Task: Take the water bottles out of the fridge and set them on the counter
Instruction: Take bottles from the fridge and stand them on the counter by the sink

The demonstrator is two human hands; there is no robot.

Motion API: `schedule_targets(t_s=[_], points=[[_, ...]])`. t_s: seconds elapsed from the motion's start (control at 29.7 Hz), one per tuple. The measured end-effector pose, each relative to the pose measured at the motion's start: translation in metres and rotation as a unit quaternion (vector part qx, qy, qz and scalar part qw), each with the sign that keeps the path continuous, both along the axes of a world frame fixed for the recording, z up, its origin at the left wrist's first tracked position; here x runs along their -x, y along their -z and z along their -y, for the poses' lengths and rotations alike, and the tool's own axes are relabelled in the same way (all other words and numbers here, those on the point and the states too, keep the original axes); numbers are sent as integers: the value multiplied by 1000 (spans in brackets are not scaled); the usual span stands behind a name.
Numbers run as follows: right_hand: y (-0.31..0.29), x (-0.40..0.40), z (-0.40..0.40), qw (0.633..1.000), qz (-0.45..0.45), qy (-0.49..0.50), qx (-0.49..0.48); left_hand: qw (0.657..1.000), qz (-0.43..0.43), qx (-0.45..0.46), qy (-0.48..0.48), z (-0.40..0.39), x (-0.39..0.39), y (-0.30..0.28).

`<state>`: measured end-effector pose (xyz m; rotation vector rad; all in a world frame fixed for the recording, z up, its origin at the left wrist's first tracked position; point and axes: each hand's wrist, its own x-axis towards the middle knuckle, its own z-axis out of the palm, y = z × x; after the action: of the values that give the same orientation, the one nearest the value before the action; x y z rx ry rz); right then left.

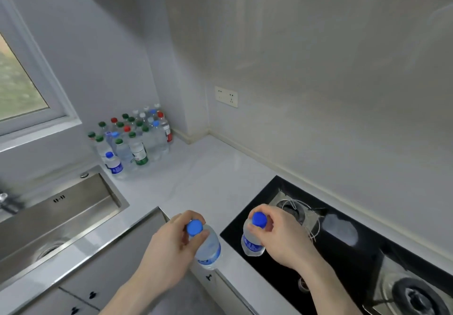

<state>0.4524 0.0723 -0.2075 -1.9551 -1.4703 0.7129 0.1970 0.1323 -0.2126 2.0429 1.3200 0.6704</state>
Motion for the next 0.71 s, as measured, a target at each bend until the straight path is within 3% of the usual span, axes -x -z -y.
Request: schedule_targets(t_s=[0.37,0.71], points=[[4,42,-144,994,-12,-105,1,995,-5,-18,-102,-86,53,0],[16,109,-244,995,-25,-96,5,994,-10,-6,-108,-184,123,10]])
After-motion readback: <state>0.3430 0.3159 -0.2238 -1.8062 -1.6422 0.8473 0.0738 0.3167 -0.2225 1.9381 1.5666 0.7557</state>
